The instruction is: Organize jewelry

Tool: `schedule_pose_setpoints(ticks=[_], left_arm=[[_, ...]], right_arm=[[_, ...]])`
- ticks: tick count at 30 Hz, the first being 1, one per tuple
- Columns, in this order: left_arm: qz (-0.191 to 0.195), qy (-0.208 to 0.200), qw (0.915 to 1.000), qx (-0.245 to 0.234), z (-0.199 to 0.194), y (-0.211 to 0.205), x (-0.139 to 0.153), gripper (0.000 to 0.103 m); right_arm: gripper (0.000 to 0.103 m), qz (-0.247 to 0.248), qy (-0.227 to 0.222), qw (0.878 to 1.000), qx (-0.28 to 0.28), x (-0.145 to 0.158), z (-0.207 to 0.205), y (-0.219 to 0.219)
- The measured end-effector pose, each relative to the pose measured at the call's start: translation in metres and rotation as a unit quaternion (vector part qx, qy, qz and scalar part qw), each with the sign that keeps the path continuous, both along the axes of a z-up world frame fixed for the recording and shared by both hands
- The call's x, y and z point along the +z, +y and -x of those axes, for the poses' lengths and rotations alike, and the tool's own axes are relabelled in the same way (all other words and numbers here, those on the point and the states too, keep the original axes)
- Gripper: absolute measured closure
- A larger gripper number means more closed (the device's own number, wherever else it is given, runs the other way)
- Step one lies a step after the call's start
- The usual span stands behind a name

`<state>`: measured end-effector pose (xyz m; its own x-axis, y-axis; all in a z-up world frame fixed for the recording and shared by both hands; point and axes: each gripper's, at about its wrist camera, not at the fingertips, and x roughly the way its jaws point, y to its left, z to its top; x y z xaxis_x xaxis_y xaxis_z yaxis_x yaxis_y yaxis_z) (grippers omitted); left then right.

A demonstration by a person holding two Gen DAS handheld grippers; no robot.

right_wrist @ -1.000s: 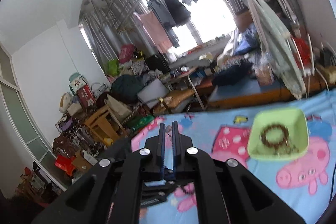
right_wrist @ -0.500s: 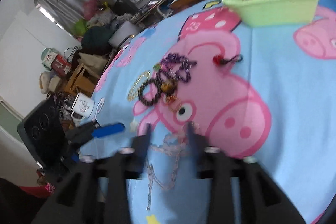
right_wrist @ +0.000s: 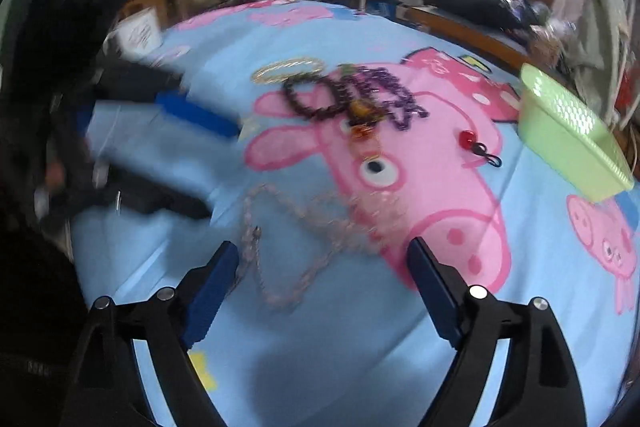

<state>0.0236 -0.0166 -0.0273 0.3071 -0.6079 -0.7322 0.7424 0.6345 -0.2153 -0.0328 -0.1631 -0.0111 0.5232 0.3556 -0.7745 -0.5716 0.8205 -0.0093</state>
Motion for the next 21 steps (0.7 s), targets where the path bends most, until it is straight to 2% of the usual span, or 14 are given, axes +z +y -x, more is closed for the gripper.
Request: schedule_pose_setpoints(ticks=[1,3,5,7,14,15,16,19,21], left_arm=[[-0.008,0.006,0.9999,-0.002,-0.003,-0.004,-0.004,0.053],[-0.014,0.020,0.9997,-0.001,-0.010,-0.011,-0.011,0.060],[-0.010,0.022,0.9997,0.004,-0.016,-0.014,-0.009,0.060],[-0.005,0.030,0.9994,0.015,-0.025,-0.019,-0.009,0.060],[0.001,0.024,0.9997,0.009,-0.043,-0.050,-0.008,0.060],[0.001,0.025,0.9997,0.008,-0.045,-0.052,-0.009,0.064],[0.005,0.028,0.9996,0.004,-0.048,-0.054,-0.009,0.072],[0.016,0.048,0.9987,-0.006,-0.060,-0.061,-0.011,0.093],[0.029,0.061,0.9976,-0.015,-0.067,-0.064,-0.010,0.094]], right_arm=[[0.045,-0.002,-0.007,1.000,-0.009,0.000,-0.006,-0.005],[0.052,0.002,-0.003,1.000,-0.024,0.000,-0.017,-0.011],[0.085,-0.007,-0.002,1.000,-0.028,0.003,-0.022,-0.019],[0.103,-0.012,0.001,0.999,-0.031,0.007,-0.024,-0.022],[0.103,-0.028,0.006,0.999,-0.037,0.008,-0.023,-0.027],[0.103,-0.033,0.010,0.999,-0.039,0.008,-0.025,-0.028],[0.103,-0.041,0.015,0.998,-0.048,0.009,-0.026,-0.032],[0.103,-0.114,0.055,0.989,-0.070,0.012,-0.035,-0.058],[0.103,-0.160,0.074,0.981,-0.082,0.018,-0.042,-0.073]])
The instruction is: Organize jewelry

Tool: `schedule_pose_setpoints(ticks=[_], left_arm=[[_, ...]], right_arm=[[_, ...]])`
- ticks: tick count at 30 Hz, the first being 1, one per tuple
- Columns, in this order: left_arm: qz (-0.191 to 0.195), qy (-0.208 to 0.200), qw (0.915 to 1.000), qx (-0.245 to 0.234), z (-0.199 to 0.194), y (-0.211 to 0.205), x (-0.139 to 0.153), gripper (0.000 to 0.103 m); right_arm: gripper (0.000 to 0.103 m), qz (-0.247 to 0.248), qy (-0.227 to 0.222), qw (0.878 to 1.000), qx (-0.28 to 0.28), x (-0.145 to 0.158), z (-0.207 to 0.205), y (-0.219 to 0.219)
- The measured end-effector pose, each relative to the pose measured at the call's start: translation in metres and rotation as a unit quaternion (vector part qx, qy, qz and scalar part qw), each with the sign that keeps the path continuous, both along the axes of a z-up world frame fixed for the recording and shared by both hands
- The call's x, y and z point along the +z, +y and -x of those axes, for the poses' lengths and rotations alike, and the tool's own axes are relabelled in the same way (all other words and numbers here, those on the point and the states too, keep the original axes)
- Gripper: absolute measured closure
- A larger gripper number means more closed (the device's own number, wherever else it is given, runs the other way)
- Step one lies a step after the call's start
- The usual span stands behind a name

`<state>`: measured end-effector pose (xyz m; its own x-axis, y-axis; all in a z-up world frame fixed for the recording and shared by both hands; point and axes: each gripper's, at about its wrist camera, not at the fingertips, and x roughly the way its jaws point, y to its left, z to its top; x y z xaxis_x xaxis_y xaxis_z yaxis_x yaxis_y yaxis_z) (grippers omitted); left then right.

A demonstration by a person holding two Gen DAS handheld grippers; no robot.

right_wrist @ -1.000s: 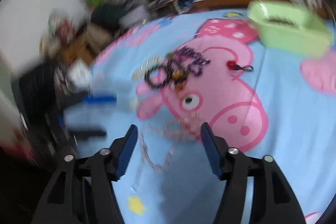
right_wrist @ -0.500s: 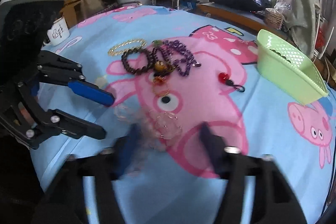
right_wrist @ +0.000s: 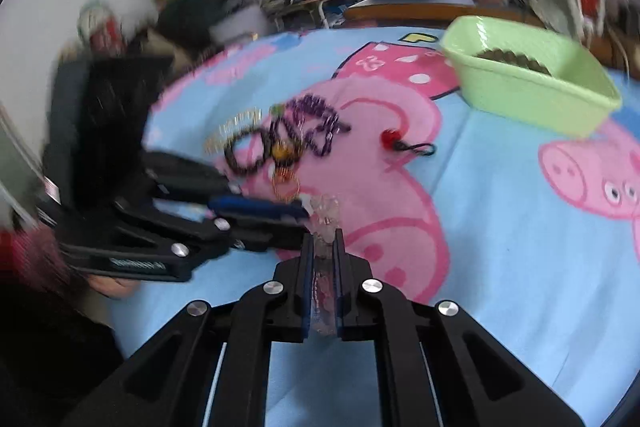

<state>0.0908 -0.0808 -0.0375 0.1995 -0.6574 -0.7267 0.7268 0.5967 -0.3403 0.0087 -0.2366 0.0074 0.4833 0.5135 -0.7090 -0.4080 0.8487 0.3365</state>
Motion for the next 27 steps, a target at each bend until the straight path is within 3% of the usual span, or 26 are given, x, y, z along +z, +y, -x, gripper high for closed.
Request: schedule_pose_setpoints(ticks=[3,6,14,18,22,27], left_arm=[[0.015,-0.002,0.9999,-0.008,-0.009,-0.010,0.011,0.094],[0.031,-0.034,0.9988,-0.014,-0.020,-0.022,0.041,0.094],[0.071,-0.122,0.9899,0.004,-0.075,-0.053,0.138,0.094],[0.071,-0.149,0.9861,0.014,-0.101,-0.071,0.168,0.094],[0.071,-0.158,0.9847,0.023,-0.121,-0.085,0.177,0.094],[0.048,-0.135,0.9893,0.027,-0.143,-0.104,0.153,0.094]], right_arm=[[0.103,-0.035,0.001,0.999,-0.008,0.015,-0.008,-0.012],[0.103,-0.056,-0.024,0.998,-0.015,0.047,-0.019,-0.021],[0.103,-0.073,-0.094,0.991,-0.061,0.139,-0.076,-0.061],[0.103,-0.075,-0.115,0.987,-0.085,0.174,-0.105,-0.080],[0.103,-0.060,-0.122,0.986,-0.101,0.182,-0.125,-0.090],[0.103,-0.051,-0.095,0.987,-0.121,0.152,-0.143,-0.105]])
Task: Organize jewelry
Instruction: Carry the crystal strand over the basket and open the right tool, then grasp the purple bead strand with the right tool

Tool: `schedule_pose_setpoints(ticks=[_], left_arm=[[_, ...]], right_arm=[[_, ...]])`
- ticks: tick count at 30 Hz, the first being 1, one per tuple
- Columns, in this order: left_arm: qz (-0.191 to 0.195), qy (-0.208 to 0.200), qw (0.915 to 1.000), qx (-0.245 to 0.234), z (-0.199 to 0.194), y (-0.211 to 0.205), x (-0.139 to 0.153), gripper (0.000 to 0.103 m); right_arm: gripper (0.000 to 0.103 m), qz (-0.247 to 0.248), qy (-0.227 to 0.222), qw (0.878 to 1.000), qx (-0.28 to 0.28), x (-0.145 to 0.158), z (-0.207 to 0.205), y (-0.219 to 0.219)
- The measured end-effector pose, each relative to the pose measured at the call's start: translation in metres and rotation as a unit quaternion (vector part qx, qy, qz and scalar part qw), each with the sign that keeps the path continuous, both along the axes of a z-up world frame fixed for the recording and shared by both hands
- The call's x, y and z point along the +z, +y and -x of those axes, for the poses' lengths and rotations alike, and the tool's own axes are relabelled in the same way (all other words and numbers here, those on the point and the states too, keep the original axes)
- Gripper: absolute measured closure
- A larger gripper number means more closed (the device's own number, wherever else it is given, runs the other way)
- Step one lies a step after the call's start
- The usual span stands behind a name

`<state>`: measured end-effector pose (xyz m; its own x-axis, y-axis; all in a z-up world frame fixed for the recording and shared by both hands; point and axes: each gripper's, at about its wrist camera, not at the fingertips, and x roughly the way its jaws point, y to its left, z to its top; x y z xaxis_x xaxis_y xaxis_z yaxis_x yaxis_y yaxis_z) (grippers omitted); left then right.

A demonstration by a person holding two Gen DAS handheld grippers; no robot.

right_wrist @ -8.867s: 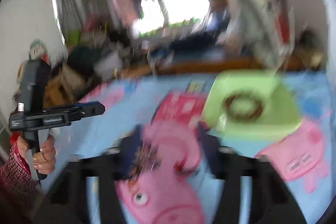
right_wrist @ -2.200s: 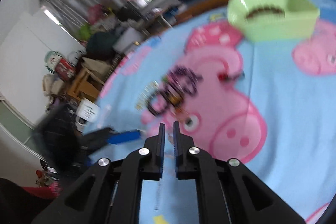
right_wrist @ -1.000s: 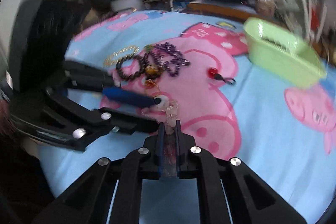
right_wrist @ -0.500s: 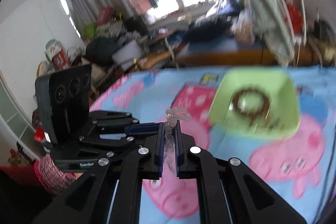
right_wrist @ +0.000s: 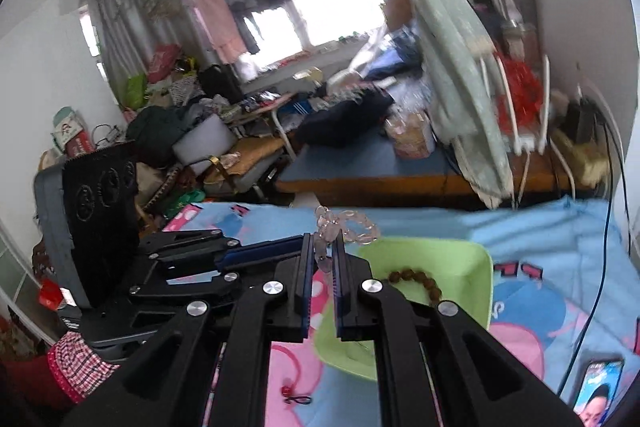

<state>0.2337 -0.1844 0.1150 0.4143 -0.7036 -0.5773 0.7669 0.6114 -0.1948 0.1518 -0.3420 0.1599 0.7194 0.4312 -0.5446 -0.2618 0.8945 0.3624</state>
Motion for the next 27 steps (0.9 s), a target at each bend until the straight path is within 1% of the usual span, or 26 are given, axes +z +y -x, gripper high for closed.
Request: schedule_pose_setpoints(ticks=[2,3,4,5,6,7,9,11,13,15,17,18,19,20,22,23,25,26,27], left_arm=[[-0.017,0.012,0.9998,0.003,-0.004,-0.004,-0.018,0.094],[-0.032,0.022,0.9992,0.007,-0.006,-0.006,-0.032,0.092],[-0.044,0.032,0.9985,0.012,-0.008,-0.007,-0.042,0.085],[-0.056,0.041,0.9974,0.019,-0.010,-0.006,-0.053,0.081],[-0.070,0.047,0.9959,0.033,-0.013,-0.003,-0.064,0.078],[-0.081,0.050,0.9943,0.050,-0.015,0.002,-0.071,0.078],[-0.083,0.051,0.9924,0.074,-0.018,0.018,-0.073,0.078],[-0.071,0.041,0.9921,0.095,-0.015,0.041,-0.061,0.078],[-0.062,0.019,0.9915,0.113,-0.007,0.064,-0.047,0.078],[-0.047,-0.006,0.9900,0.133,0.006,0.095,-0.029,0.077],[-0.044,-0.034,0.9857,0.159,0.024,0.126,-0.019,0.071],[-0.045,-0.046,0.9835,0.169,0.031,0.138,-0.016,0.063],[-0.048,-0.058,0.9806,0.181,0.040,0.151,-0.015,0.060],[-0.052,-0.070,0.9775,0.192,0.052,0.166,-0.018,0.060],[-0.067,-0.073,0.9729,0.209,0.064,0.185,-0.029,0.060],[-0.076,-0.070,0.9712,0.215,0.069,0.192,-0.037,0.060],[-0.098,-0.054,0.9675,0.227,0.079,0.207,-0.061,0.060],[-0.104,-0.048,0.9667,0.229,0.082,0.211,-0.070,0.060],[-0.110,-0.037,0.9661,0.231,0.085,0.217,-0.082,0.060]], right_arm=[[0.103,0.003,0.023,1.000,-0.016,-0.027,-0.008,-0.004],[0.103,0.004,0.032,0.999,-0.025,-0.037,-0.009,-0.004],[0.103,0.011,0.054,0.998,-0.041,-0.056,-0.012,-0.004],[0.102,0.014,0.075,0.996,-0.046,-0.071,-0.015,-0.004],[0.098,0.014,0.097,0.994,-0.046,-0.085,-0.016,-0.003],[0.096,0.011,0.118,0.992,-0.049,-0.098,-0.019,-0.004],[0.096,-0.011,0.140,0.988,-0.066,-0.106,-0.017,-0.011],[0.096,-0.024,0.130,0.989,-0.069,-0.095,-0.010,-0.014],[0.096,-0.015,0.094,0.993,-0.067,-0.071,0.004,-0.011],[0.096,-0.002,0.060,0.997,-0.058,-0.047,0.018,-0.002],[0.096,0.005,0.016,0.999,-0.043,-0.026,0.041,0.012],[0.096,0.005,-0.002,0.999,-0.032,-0.020,0.051,0.019],[0.096,0.006,-0.021,1.000,-0.014,-0.018,0.065,0.031],[0.096,0.009,-0.026,1.000,-0.004,-0.021,0.069,0.041],[0.097,0.024,-0.016,0.999,0.017,-0.037,0.074,0.062],[0.102,0.033,-0.009,0.999,0.027,-0.048,0.076,0.073],[0.103,0.055,0.024,0.997,0.053,-0.080,0.074,0.100],[0.103,0.058,0.048,0.995,0.064,-0.096,0.070,0.111],[0.103,0.058,0.063,0.994,0.069,-0.106,0.066,0.118]])
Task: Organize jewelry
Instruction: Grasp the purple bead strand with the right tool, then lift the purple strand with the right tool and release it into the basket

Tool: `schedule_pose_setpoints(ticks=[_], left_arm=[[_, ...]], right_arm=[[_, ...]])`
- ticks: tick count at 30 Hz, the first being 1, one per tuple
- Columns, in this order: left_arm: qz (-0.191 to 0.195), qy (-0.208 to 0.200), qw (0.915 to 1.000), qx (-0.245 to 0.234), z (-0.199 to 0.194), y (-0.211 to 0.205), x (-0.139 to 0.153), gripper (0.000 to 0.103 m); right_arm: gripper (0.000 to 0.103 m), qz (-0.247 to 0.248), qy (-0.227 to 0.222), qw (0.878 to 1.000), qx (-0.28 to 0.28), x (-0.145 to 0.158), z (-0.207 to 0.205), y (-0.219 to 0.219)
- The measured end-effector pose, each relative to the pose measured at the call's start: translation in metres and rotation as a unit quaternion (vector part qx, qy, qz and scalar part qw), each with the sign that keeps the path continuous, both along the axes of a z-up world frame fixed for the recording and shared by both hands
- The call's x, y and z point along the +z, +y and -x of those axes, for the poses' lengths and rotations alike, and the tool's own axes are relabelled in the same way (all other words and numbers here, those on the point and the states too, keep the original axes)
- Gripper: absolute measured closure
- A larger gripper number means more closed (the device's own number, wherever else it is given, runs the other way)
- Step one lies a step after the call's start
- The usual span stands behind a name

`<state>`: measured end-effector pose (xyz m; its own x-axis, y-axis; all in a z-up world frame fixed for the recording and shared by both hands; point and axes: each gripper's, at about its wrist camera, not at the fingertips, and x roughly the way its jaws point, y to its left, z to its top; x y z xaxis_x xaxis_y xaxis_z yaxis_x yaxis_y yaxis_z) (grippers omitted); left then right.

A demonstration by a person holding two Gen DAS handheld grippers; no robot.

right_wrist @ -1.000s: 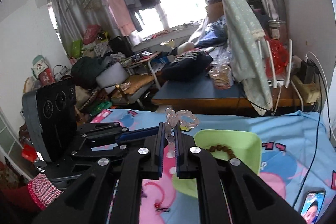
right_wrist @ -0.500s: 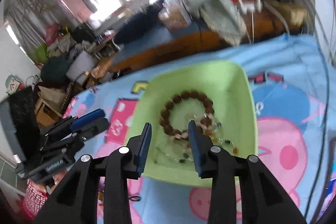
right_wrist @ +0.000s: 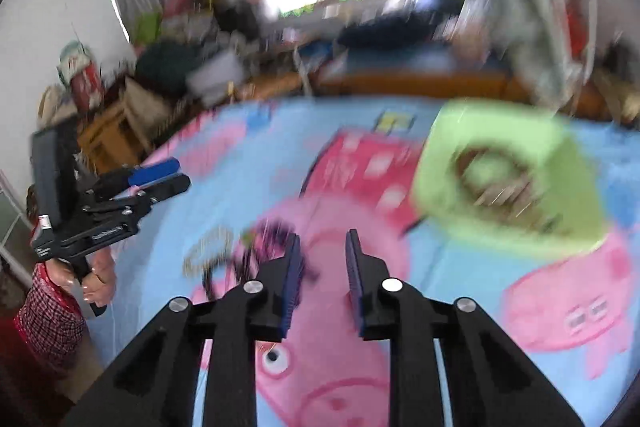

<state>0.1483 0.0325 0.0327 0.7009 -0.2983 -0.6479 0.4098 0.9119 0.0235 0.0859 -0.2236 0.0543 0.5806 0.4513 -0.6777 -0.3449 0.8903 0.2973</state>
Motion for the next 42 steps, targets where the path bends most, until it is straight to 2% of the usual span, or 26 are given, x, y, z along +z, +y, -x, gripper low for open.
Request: schedule_pose_setpoints(ticks=[3,9,13,17,18,19,23,25,28,32,33,34,35,37,39,42], left_arm=[[0.008,0.028,0.9996,0.004,0.009,0.012,-0.023,0.060],[0.024,0.042,0.9988,-0.011,0.031,0.022,-0.040,0.060],[0.024,0.036,0.9988,-0.022,0.034,0.014,-0.036,0.060],[0.024,0.029,0.9987,-0.034,0.031,0.003,-0.029,0.059],[0.022,0.028,0.9986,-0.040,0.029,-0.004,-0.028,0.054],[0.019,0.027,0.9985,-0.044,0.027,-0.010,-0.026,0.045],[0.011,0.012,0.9959,-0.089,0.026,-0.046,-0.019,0.039],[0.013,0.007,0.9937,-0.111,0.027,-0.061,-0.015,0.031],[0.031,-0.006,0.9896,-0.141,0.031,-0.083,-0.006,0.031],[0.061,-0.016,0.9858,-0.155,0.031,-0.102,0.004,0.031],[0.067,-0.015,0.9849,-0.159,0.030,-0.106,0.005,0.036],[0.072,-0.013,0.9837,-0.164,0.030,-0.111,0.007,0.049],[0.072,-0.013,0.9826,-0.171,0.029,-0.115,0.009,0.055],[0.068,-0.010,0.9802,-0.186,0.027,-0.123,0.014,0.093],[0.084,-0.008,0.9764,-0.199,0.028,-0.123,0.026,0.093],[0.093,-0.037,0.9715,-0.215,0.035,-0.122,0.051,0.093]], right_arm=[[0.103,0.034,0.030,0.999,0.020,-0.030,-0.017,0.031],[0.103,0.085,0.052,0.994,0.044,-0.052,-0.040,0.075],[0.103,0.151,0.010,0.986,0.068,-0.054,-0.042,0.090],[0.103,0.135,0.023,0.990,0.039,-0.052,-0.040,0.065],[0.103,0.121,0.026,0.992,0.029,-0.049,-0.038,0.056],[0.103,0.101,0.024,0.994,0.019,-0.043,-0.035,0.047],[0.103,0.071,-0.012,0.997,0.012,-0.008,-0.019,0.033],[0.103,0.060,-0.032,0.998,0.012,0.012,-0.013,0.031],[0.103,0.041,-0.057,0.997,0.015,0.039,0.000,0.027],[0.103,0.020,-0.082,0.996,0.016,0.063,0.016,0.022],[0.103,0.015,-0.091,0.996,0.016,0.070,0.021,0.021],[0.103,0.012,-0.096,0.995,0.016,0.075,0.024,0.020],[0.103,0.008,-0.103,0.995,0.016,0.082,0.028,0.019],[0.103,0.004,-0.119,0.993,0.012,0.095,0.034,0.015],[0.103,-0.001,-0.132,0.991,0.007,0.105,0.039,0.008],[0.103,-0.012,-0.150,0.989,-0.001,0.118,0.046,-0.002]])
